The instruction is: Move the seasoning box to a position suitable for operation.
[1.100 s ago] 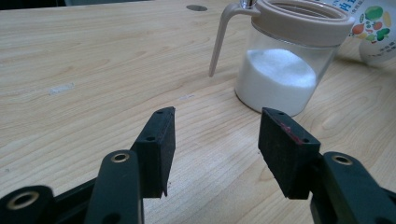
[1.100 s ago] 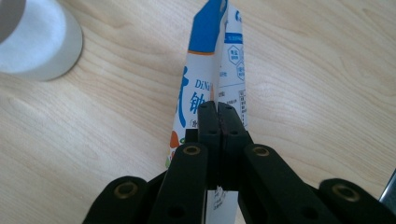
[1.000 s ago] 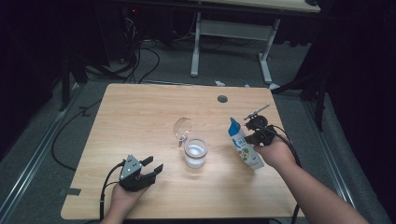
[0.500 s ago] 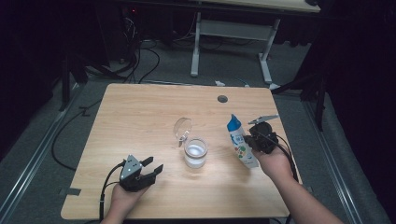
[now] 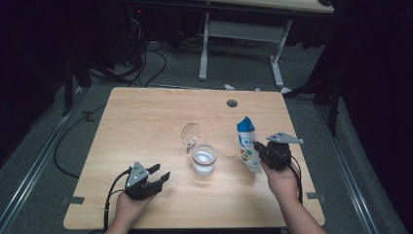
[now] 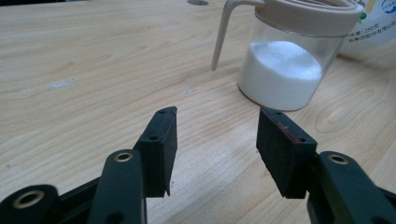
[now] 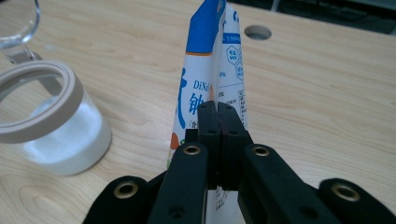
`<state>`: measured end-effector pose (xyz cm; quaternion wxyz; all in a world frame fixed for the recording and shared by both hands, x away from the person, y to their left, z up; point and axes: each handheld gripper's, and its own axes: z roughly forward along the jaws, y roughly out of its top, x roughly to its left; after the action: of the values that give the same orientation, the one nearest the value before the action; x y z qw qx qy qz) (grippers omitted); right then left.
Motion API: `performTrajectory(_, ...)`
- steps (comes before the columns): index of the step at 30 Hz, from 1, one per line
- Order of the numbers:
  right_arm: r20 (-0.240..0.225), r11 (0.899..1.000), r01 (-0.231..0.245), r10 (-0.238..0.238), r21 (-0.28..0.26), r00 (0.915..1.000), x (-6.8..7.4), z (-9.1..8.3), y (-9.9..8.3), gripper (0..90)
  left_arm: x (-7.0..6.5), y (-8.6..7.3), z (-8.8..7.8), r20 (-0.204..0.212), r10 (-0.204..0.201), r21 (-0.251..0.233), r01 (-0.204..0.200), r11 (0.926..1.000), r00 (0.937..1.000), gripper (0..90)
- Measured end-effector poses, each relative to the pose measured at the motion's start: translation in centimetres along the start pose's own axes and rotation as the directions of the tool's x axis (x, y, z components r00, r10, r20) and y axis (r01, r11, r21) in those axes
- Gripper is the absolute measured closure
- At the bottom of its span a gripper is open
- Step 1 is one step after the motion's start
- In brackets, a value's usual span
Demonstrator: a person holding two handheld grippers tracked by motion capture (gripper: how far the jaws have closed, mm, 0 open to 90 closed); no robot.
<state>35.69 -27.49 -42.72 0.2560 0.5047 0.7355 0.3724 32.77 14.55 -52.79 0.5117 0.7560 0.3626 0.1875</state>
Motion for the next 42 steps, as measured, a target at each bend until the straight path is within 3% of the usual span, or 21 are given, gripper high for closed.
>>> performTrajectory(4,-0.016,0.996,-0.032,0.031,-0.080,0.9994,-0.1,-0.5,-0.8,90.0,0.0,-0.1,0.1,0.001,0.004,0.003,-0.004,1.0000,1.0000,48.4)
performTrajectory(10,-0.006,0.981,-0.034,0.033,-0.193,0.9994,-0.3,-0.9,-2.0,89.9,0.2,-0.1,0.3,0.012,0.009,0.012,-0.009,0.9999,0.9999,49.1)
performTrajectory(15,-0.008,0.955,-0.058,0.058,-0.291,0.9983,-1.1,-1.0,-3.7,89.9,0.3,-0.2,0.3,0.005,0.016,0.005,-0.016,0.9999,0.9999,49.5)
performTrajectory(19,-0.016,0.934,-0.079,0.078,-0.350,0.9968,-2.0,-0.8,-4.8,89.9,0.0,0.1,0.1,0.021,-0.004,-0.005,0.004,1.0000,0.9998,48.7)
performTrajectory(21,-0.021,0.924,-0.086,0.084,-0.374,0.9962,-2.2,-0.5,-5.3,89.9,-0.2,0.4,-0.1,0.015,0.011,-0.011,-0.011,0.9999,0.9998,47.7)
performTrajectory(24,-0.028,0.913,-0.089,0.085,-0.398,0.9960,-2.5,-0.2,-6.1,89.8,-0.4,0.8,-0.5,0.015,0.003,-0.031,-0.003,0.9995,0.9999,45.8)
performTrajectory(27,-0.036,0.914,-0.096,0.089,-0.393,0.9954,-2.6,0.2,-7.1,89.6,-0.4,1.0,-0.9,0.014,-0.008,-0.047,0.008,0.9988,0.9999,45.8)
performTrajectory(30,-0.044,0.906,-0.086,0.075,-0.414,0.9963,-2.6,0.1,-8.2,89.1,-0.3,1.1,-1.1,0.008,-0.021,-0.054,0.022,0.9983,0.9997,45.7)
performTrajectory(33,-0.035,0.912,-0.073,0.065,-0.405,0.9973,-2.5,-0.1,-8.6,87.1,-0.4,1.2,-1.0,0.007,-0.032,-0.044,0.033,0.9985,0.9995,45.1)
performTrajectory(42,-0.046,0.914,-0.083,0.071,-0.397,0.9965,-2.7,-0.1,-9.6,85.6,-1.1,1.8,-1.0,-0.008,-0.015,-0.026,0.015,0.9996,0.9998,43.7)
